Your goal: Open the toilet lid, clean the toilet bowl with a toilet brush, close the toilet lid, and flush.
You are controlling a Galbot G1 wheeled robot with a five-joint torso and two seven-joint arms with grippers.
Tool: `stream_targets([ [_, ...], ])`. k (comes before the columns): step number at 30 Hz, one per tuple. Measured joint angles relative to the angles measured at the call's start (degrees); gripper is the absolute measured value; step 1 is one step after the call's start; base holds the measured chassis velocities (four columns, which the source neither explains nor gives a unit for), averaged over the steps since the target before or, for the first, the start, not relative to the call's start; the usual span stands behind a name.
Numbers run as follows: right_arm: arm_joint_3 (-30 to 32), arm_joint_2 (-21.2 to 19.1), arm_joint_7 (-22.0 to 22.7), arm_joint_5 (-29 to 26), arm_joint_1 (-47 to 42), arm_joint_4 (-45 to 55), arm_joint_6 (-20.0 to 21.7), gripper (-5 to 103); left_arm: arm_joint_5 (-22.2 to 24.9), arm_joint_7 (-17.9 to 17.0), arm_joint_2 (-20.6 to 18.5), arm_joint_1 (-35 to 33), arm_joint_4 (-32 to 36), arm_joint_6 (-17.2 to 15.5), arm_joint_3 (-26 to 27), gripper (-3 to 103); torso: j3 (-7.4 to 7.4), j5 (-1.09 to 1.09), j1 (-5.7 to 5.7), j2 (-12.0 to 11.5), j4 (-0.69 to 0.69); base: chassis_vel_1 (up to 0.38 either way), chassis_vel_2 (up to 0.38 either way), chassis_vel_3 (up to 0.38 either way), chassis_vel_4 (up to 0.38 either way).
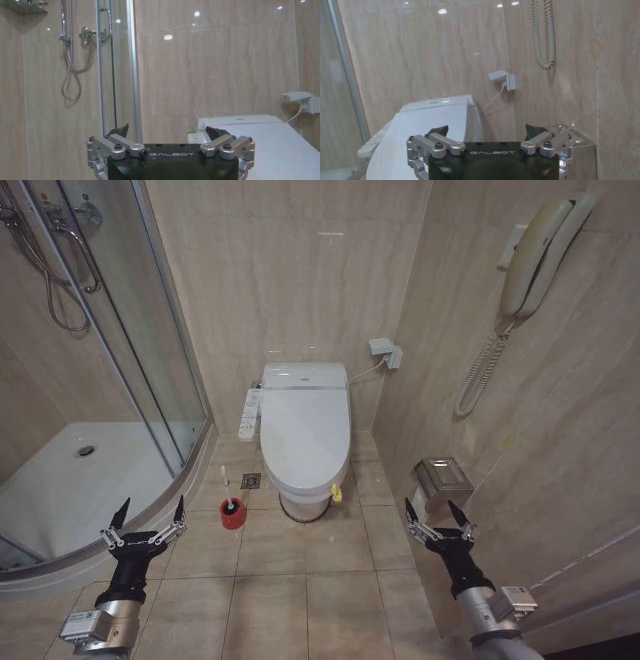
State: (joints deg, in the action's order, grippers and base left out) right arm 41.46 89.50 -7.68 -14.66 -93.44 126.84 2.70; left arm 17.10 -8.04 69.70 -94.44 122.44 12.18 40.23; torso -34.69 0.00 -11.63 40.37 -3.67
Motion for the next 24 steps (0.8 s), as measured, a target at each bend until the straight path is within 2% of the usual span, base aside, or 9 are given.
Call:
stream_targets([
  [14,0.3,-0.3,-0.8,-0.7,0.2,-0.7,-0.5,100,0.0,0.0,0.0,0.0,0.0,0.0,0.0,100,0.0,0.0,0.0,0.0,0.0,0.0,0.0,0.0,0.0],
  [24,0.8,-0.7,-2.6,-3.0,0.8,-2.0,-2.5,100,0.0,0.0,0.0,0.0,0.0,0.0,0.0,100,0.0,0.0,0.01,0.0,0.0,-0.014,0.012,0.015,-0.017],
])
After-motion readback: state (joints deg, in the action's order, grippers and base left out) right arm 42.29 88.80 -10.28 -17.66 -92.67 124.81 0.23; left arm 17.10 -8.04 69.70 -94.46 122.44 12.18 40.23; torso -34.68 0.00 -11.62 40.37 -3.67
